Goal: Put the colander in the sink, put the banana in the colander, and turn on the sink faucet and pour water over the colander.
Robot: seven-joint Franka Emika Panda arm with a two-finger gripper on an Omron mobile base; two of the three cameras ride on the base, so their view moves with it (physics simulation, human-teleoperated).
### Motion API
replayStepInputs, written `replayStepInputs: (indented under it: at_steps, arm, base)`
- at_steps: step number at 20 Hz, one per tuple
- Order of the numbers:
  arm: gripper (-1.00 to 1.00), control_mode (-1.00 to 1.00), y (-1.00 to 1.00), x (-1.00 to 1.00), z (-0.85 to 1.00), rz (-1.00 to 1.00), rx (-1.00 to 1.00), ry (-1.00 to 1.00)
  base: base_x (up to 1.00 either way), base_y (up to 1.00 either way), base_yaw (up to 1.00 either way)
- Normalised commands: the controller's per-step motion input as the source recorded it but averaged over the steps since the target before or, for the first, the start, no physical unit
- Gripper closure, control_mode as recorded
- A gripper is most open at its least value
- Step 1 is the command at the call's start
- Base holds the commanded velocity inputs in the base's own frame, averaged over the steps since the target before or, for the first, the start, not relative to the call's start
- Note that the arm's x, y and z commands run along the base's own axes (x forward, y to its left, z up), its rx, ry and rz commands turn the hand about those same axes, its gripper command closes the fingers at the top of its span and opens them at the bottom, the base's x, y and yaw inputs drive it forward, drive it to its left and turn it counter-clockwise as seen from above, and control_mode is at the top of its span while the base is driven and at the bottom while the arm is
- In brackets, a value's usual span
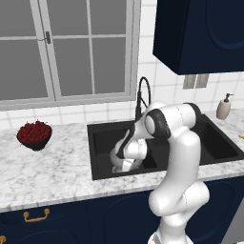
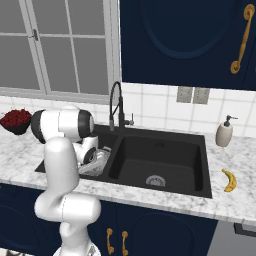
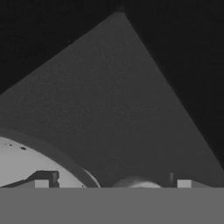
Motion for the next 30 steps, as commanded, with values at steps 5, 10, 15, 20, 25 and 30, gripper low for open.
replayStepInputs:
  at_steps: [5,10,15,20,25,30]
  arm:
    - [-1.0,-1.0,-0.18,0.01,0.51,0.0,0.0,0.0]
    - [-1.0,-1.0,-0.06,0.0,0.54,0.0,0.0,0.0]
    - [-1.0,-1.0,0.0,-0.03,0.56,0.0,0.0,0.0]
    - [-1.0,-1.0,0.0,-0.37,0.5,0.16,-0.02,0.0]
    - [-1.0,-1.0,0.0,-0.59,0.3,0.37,-0.01,-0.07]
    - [-1.0,-1.0,-0.11,-0.44,0.19,0.48,0.0,-0.04]
  base:
    - [0.0,0.0,0.0]
    - [0.0,0.0,0.0]
    - [0.0,0.0,0.0]
    - [0.0,0.0,0.0]
    - [0.0,0.0,0.0]
    - [0.0,0.0,0.0]
